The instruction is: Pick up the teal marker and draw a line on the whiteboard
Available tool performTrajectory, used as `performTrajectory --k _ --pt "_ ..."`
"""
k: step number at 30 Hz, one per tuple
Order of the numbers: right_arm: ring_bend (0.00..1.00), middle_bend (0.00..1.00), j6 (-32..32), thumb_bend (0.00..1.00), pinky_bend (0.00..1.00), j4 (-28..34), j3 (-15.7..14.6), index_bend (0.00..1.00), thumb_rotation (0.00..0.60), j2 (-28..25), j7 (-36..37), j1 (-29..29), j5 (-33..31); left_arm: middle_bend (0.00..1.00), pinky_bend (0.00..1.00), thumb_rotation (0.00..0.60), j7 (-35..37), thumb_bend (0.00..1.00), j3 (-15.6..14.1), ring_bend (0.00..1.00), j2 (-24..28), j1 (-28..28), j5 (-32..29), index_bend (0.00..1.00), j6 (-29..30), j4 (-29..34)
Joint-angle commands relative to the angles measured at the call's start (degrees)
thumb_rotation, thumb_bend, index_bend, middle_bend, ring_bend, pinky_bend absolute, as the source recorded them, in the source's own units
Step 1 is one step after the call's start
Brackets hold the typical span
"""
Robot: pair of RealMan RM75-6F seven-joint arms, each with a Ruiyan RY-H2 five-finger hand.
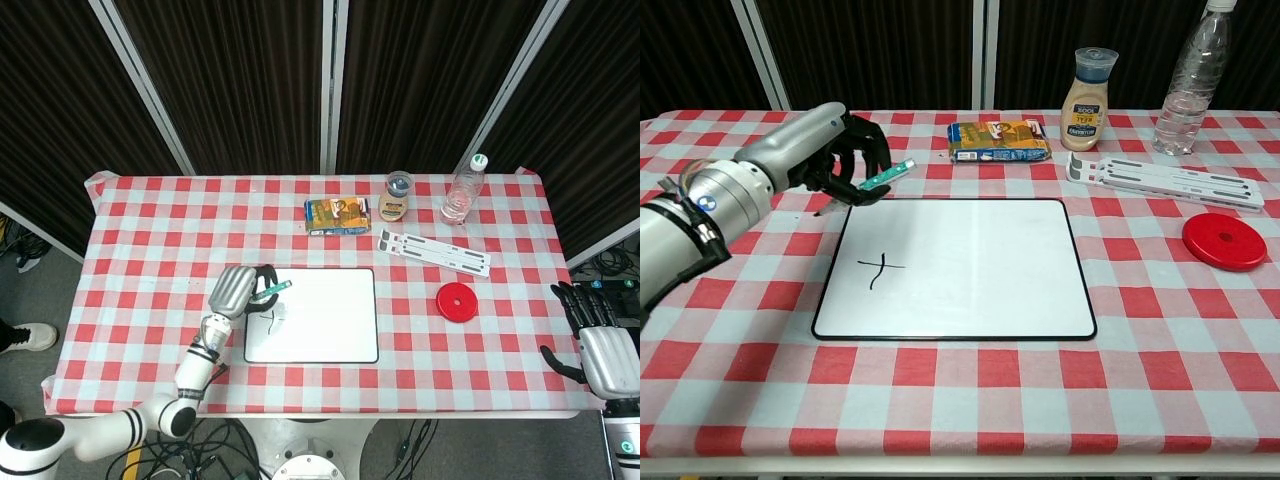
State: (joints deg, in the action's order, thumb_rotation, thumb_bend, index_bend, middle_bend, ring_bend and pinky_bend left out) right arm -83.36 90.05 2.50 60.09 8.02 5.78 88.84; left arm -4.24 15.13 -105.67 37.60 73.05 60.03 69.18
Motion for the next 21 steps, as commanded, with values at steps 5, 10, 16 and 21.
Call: performTrajectory --k 5,10,16,21 --pt "0.0 0.06 0.05 0.19 0.0 -0.25 -0.02 0.0 0.6 0.28 0.18 0.2 0.22 0.56 0.8 0.6 -21.04 0.41 -2.58 0.61 8.05 2.07 -9.37 0.57 -7.79 -0.74" --pt "0.0 0.06 -0.23 0.19 0.0 -0.19 -0.08 0.0 0.6 0.25 0.06 -0.05 0.07 0.51 0.77 0.6 -24.36 0.41 -3.17 0.56 8.61 2.73 -13.52 0.53 -10.08 -1.13" --pt "0.0 0.06 -0.72 0.19 0.0 0.0 -0.11 0.0 0.6 0.02 -0.07 -0.53 -0.3 0.22 0.59 0.6 -28.85 0.41 -3.52 0.29 10.81 3.33 -19.42 0.16 -11.08 3.78" --pt "0.0 0.06 -1.43 0.19 0.0 0.22 0.13 0.0 0.6 -0.53 -0.11 -0.94 -0.64 0.13 0.47 0.6 -26.33 0.4 -3.26 0.19 15.1 0.39 -15.78 0.09 -2.92 11.9"
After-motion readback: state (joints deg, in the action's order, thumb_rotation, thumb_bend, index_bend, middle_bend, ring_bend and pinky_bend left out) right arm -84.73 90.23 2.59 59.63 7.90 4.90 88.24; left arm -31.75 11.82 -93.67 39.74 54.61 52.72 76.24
